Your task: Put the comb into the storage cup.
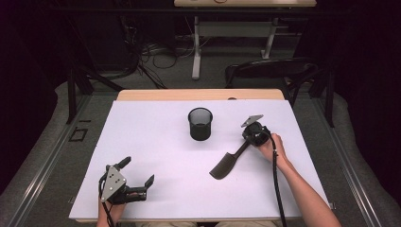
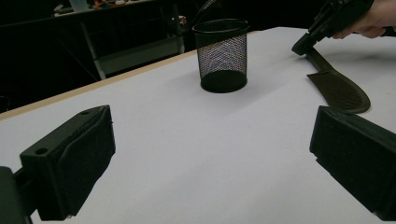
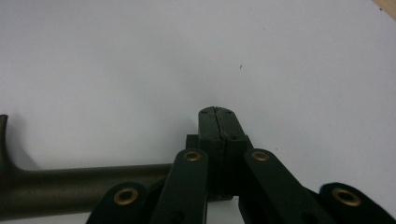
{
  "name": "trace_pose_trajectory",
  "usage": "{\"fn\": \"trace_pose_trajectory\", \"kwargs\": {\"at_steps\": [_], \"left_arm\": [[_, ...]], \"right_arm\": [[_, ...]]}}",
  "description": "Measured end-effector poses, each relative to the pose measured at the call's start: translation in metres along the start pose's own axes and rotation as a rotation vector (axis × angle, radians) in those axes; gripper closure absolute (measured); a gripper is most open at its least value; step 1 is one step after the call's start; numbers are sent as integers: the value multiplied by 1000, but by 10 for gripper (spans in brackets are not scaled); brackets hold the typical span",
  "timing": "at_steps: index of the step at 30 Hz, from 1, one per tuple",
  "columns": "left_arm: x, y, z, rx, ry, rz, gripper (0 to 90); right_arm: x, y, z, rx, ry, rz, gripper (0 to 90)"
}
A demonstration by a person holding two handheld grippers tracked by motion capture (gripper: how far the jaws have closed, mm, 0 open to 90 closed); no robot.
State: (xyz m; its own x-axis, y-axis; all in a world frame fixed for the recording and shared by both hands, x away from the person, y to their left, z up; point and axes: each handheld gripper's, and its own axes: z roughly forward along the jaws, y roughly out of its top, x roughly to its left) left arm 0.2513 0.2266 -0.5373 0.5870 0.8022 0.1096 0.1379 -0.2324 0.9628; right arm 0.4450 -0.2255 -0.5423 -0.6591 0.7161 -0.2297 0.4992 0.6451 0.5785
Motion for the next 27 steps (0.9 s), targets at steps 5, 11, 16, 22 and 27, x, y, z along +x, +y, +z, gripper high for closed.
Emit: {"fn": "trace_pose_trajectory", "kwargs": {"at_steps": [5, 11, 16, 22, 27], "left_arm": [[0, 0, 0, 1, 1, 0, 2], [0, 0, 0, 0, 1, -3, 2], [0, 0, 1, 3, -1, 1, 3], [0, 0, 0, 1, 1, -1, 2], [0, 0, 1, 2, 1, 0, 2]], "right_arm": [[0, -3, -2, -4, 5, 3, 900], [1, -7, -3, 11, 7, 3, 900], [1, -9, -4, 26, 6, -1, 900], [1, -13, -8, 34, 9, 12, 900], [1, -17, -10, 42, 14, 1, 900]]}}
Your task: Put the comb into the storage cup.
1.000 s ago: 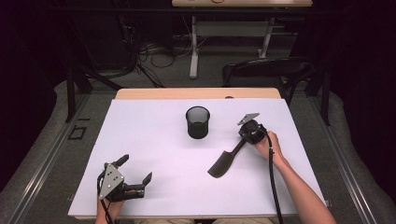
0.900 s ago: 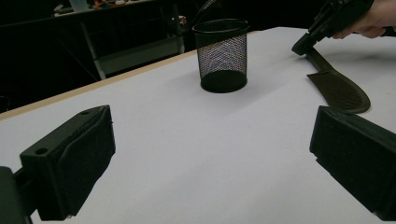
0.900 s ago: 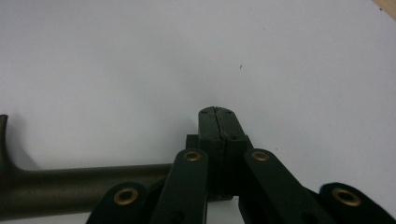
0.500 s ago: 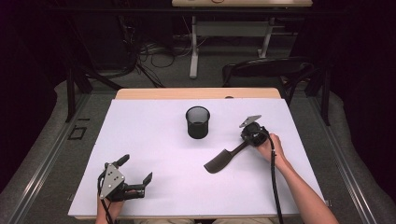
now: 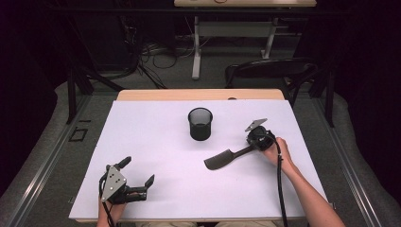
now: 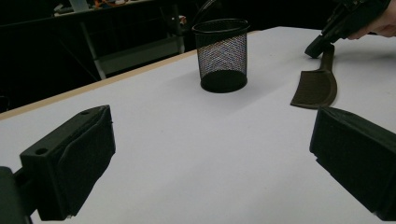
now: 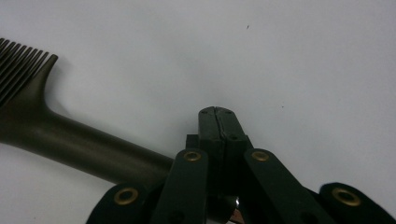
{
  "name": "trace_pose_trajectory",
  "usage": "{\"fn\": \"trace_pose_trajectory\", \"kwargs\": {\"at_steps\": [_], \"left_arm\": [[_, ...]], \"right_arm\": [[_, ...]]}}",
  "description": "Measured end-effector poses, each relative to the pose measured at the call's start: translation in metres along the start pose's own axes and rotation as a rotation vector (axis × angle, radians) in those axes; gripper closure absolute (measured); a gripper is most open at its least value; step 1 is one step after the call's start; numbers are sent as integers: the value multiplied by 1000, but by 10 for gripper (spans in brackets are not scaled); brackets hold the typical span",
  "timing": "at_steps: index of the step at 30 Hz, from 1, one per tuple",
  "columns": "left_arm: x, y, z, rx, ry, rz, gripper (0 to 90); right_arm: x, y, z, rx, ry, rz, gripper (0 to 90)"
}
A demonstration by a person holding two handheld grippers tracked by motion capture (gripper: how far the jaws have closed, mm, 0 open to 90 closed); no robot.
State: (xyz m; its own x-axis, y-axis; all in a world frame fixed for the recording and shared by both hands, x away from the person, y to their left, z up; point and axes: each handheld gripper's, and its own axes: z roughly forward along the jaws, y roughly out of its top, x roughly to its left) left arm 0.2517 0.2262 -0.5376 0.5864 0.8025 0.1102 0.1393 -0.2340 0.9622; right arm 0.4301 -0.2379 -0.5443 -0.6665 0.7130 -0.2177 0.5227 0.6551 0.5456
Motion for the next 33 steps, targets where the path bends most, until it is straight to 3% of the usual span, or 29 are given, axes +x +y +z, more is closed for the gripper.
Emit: {"fn": "trace_pose_trajectory", "kwargs": {"at_steps": [11, 27, 33], "left_arm": [[0, 0, 0, -2, -1, -1, 2], [0, 0, -1, -4, 0, -1, 3], [0, 0, -1, -6, 1, -2, 2]], "right_arm": [[3, -4, -4, 7, 11, 0, 900], [2, -10, -11, 30, 39, 56, 900], [4, -11, -14, 31, 44, 54, 900]]}}
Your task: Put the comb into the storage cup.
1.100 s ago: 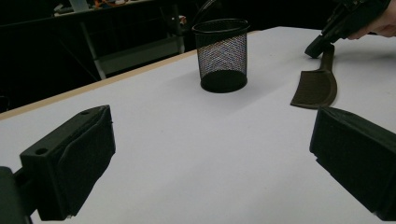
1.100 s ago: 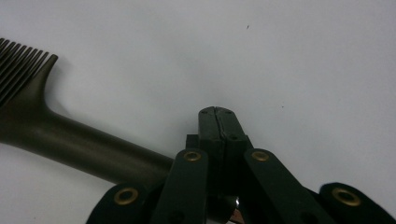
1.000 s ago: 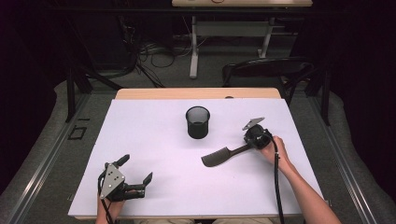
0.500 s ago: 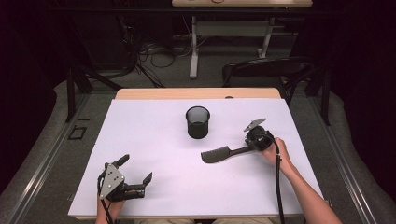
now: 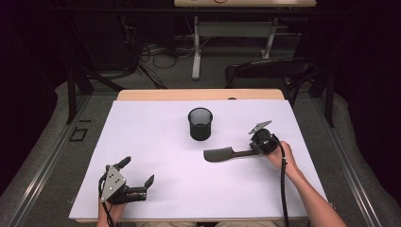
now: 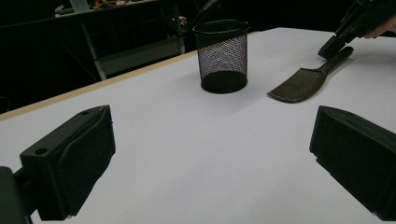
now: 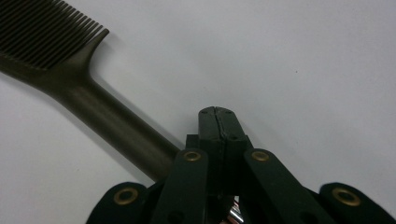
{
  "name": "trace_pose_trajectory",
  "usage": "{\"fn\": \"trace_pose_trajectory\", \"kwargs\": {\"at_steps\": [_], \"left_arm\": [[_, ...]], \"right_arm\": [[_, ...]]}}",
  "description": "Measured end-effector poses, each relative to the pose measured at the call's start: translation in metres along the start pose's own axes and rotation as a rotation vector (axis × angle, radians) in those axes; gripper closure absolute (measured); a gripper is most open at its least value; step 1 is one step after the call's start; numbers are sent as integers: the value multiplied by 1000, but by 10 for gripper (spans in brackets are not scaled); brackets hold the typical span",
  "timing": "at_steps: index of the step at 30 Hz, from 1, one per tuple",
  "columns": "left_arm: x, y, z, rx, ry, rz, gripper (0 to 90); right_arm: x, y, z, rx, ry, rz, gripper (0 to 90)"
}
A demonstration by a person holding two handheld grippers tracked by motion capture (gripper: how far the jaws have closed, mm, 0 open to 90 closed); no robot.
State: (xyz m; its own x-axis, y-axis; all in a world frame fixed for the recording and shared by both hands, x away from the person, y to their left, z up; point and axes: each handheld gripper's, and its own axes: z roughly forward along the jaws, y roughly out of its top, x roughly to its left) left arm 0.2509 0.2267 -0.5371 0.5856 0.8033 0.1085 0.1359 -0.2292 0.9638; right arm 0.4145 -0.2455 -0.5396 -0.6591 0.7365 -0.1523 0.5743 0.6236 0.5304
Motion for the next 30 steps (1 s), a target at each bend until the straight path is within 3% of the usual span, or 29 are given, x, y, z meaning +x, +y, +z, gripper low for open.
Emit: {"fn": "trace_pose_trajectory", "kwargs": {"at_steps": [9, 11, 20, 23, 25, 26, 27, 30], "left_arm": [[0, 0, 0, -1, -1, 2, 2], [0, 0, 0, -1, 0, 1, 2], [0, 0, -1, -1, 0, 2, 3], [0, 0, 0, -1, 0, 3, 3], [0, 0, 0, 0, 0, 2, 3], [0, 0, 0, -1, -1, 1, 2], [0, 0, 0, -1, 0, 2, 2], [0, 0, 0, -1, 0, 3, 3]], "right_arm": [[2, -3, -4, 22, 8, 12, 900], [4, -4, -4, 20, 8, 34, 900], [4, -6, -7, 44, 22, 25, 900], [5, -8, -6, 18, 26, 26, 900], [6, -6, -11, 93, 23, 17, 900], [6, -7, -11, 85, 27, 19, 900], [6, -9, -8, 39, 37, 26, 900], [7, -10, -10, 48, 38, 32, 900]]}}
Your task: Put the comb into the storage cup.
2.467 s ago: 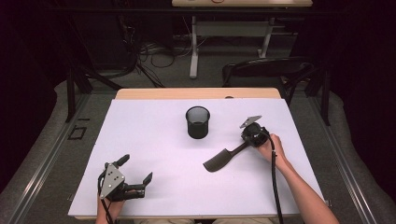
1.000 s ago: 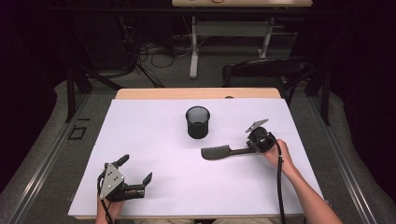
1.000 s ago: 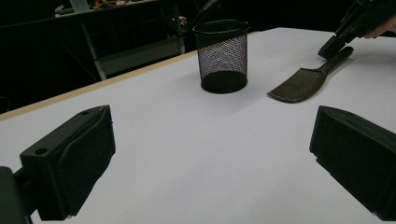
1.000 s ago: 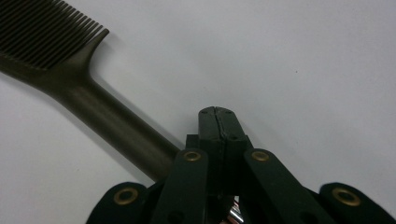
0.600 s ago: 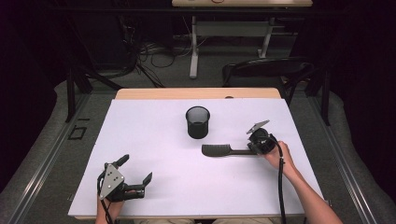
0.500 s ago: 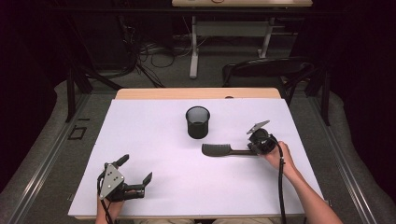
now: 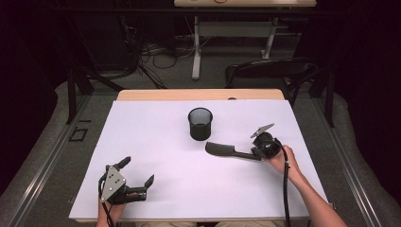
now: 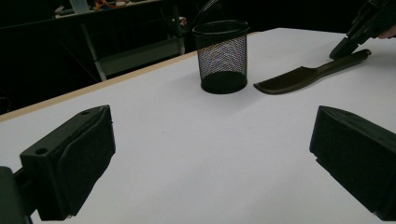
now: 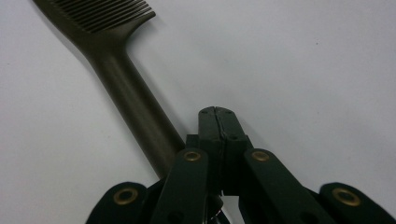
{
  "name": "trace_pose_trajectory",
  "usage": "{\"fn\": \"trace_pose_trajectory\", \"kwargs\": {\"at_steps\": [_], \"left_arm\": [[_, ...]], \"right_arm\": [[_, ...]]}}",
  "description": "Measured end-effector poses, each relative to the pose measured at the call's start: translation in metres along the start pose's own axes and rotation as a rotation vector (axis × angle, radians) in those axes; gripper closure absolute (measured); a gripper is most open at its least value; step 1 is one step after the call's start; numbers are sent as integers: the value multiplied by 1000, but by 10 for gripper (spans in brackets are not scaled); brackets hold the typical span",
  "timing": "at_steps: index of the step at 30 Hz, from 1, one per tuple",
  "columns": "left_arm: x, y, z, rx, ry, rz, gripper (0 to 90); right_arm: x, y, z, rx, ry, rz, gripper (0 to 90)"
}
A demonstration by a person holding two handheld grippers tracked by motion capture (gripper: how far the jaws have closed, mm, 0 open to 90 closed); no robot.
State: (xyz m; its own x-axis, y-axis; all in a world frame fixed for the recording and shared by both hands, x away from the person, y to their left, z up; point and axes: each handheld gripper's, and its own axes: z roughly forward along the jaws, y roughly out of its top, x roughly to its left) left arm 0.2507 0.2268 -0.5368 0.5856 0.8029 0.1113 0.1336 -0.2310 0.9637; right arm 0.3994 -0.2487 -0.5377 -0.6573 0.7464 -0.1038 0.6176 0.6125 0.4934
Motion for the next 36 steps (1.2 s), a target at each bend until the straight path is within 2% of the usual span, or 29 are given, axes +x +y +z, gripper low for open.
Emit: {"fn": "trace_pose_trajectory", "kwargs": {"at_steps": [2, 10, 11, 13, 15, 19, 24, 29, 36], "left_arm": [[0, 0, 0, 0, -1, -1, 2], [0, 0, 0, 0, -5, -1, 2], [0, 0, 0, 0, -5, -1, 2], [0, 0, 0, 0, -5, -4, 2], [0, 0, 0, 0, -6, -2, 2], [0, 0, 0, -1, -5, -1, 2], [0, 0, 0, -1, -5, -3, 3], [-1, 0, 1, 4, -10, 4, 2], [-1, 0, 1, 1, -10, 0, 2]], "right_arm": [[1, 0, 1, -19, 3, -1, 900], [4, 1, -3, 18, 6, -4, 900], [4, 1, -3, 15, 7, -11, 900], [4, 0, -2, -27, 5, -6, 900], [2, 0, -3, -39, -1, -2, 872], [-4, -1, -5, -71, -18, 7, 772], [-9, -2, -13, -101, -7, 20, 640], [-11, -1, -20, -132, 10, 4, 489], [-9, 2, -26, -147, 36, -27, 298]]}}
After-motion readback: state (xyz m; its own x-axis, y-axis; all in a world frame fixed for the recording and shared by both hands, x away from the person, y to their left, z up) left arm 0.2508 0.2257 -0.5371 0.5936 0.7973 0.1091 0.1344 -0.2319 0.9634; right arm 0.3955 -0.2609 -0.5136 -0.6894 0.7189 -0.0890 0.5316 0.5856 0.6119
